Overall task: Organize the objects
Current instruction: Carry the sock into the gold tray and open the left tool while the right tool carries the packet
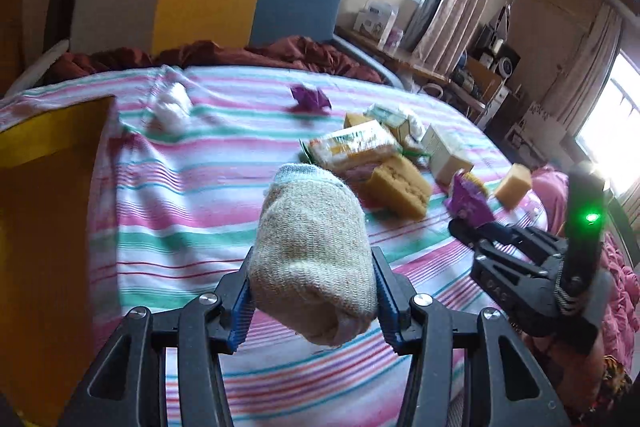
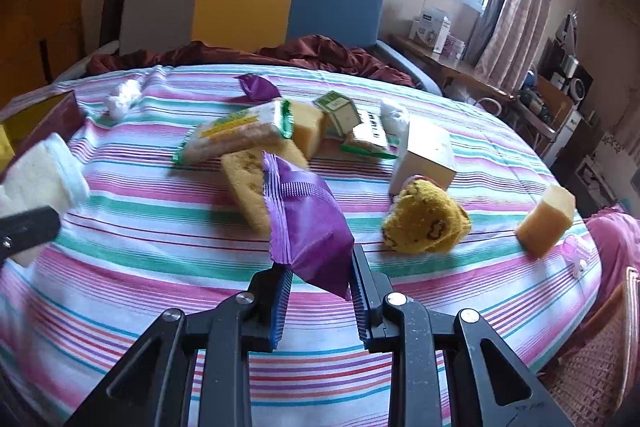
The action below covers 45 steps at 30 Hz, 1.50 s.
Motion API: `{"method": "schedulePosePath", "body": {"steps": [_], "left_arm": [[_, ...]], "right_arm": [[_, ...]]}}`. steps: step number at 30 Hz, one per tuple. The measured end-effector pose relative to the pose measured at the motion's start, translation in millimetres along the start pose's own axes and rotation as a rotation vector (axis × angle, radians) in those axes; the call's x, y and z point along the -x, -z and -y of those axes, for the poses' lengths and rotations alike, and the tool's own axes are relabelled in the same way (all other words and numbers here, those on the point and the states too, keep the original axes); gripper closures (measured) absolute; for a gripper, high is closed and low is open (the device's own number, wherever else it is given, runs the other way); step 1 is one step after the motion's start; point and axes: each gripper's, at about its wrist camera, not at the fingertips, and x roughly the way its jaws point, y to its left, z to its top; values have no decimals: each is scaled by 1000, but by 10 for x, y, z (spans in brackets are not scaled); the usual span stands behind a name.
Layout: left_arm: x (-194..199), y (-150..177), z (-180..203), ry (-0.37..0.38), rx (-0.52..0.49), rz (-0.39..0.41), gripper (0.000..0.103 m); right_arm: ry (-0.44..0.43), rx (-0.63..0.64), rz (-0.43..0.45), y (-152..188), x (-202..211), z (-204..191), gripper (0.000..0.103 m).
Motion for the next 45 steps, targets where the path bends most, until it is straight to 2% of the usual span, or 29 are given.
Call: {"method": "schedulePosePath", "body": {"steps": [4,10,21,28,35,41,45], "left_arm": [[266,-22,-150,-16,14,48,51],[549,0,-540,-79,68,83,51],[867,214,-1282,-229,174,80,51],[969,322,-1669,-325,217,51,51],[1052,405,-2120,-389,324,8,51],[1153,393,-2272,-463,342,-7,51],[1206,389,-2310,-475,353,-18,50]], "right_arm": [[-15,26,15,-38,98,-121,75],[-42,43,27,-82,205,-277,75],[-129,54,80,-223,494,-583,75],[-254,60,138,-379,750,-963,75],[-392,89,152,-479,889,-1488,75],[-492,140,151,-469,995,-1945,75],[-518,176,144,-446,1017,-2127,75]]}}
